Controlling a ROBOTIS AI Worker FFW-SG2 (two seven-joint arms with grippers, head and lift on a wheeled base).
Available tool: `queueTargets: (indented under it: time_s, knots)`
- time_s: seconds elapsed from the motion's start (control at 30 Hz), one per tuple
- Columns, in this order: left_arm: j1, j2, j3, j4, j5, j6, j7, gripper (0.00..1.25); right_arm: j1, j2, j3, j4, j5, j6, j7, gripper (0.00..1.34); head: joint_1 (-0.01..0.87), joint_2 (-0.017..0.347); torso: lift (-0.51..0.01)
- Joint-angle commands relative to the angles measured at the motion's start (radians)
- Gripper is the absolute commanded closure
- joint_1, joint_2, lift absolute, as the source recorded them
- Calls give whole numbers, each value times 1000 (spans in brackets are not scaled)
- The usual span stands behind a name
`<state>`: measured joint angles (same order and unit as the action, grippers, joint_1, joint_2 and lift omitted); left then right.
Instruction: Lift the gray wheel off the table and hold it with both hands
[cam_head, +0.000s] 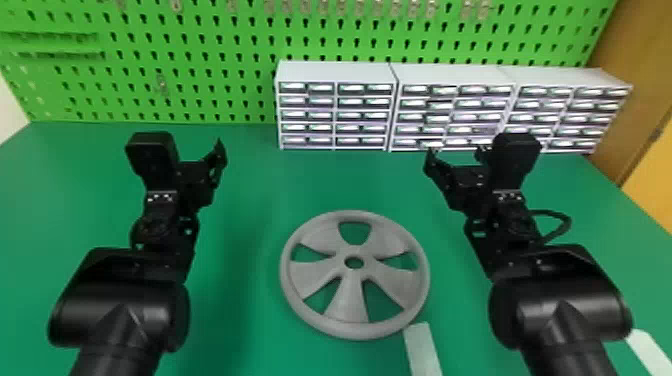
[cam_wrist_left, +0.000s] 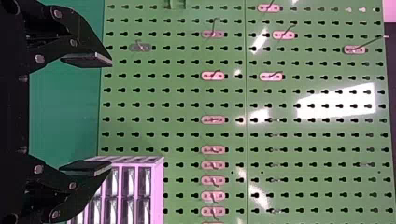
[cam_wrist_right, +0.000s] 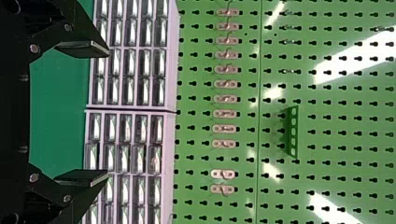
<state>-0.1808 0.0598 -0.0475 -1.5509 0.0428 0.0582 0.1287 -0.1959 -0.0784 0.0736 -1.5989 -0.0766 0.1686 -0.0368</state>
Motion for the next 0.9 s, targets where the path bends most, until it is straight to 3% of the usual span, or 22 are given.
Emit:
queueTargets:
  time_s: [0.0,0.53,0.87]
  knots:
    - [1,0,-2,-9,-12,5,2,469,1,0,0,-1,0,0,0,361,711,15,-98]
    - [7,0,1,-23,-23,0,9,469,-4,-3,2,-1,-2,5,0,361,711,15,-98]
    - [11,0,5,-29,-24,0,9,469,-22,-6,-6,-30,1,101,0,363,711,15,-98]
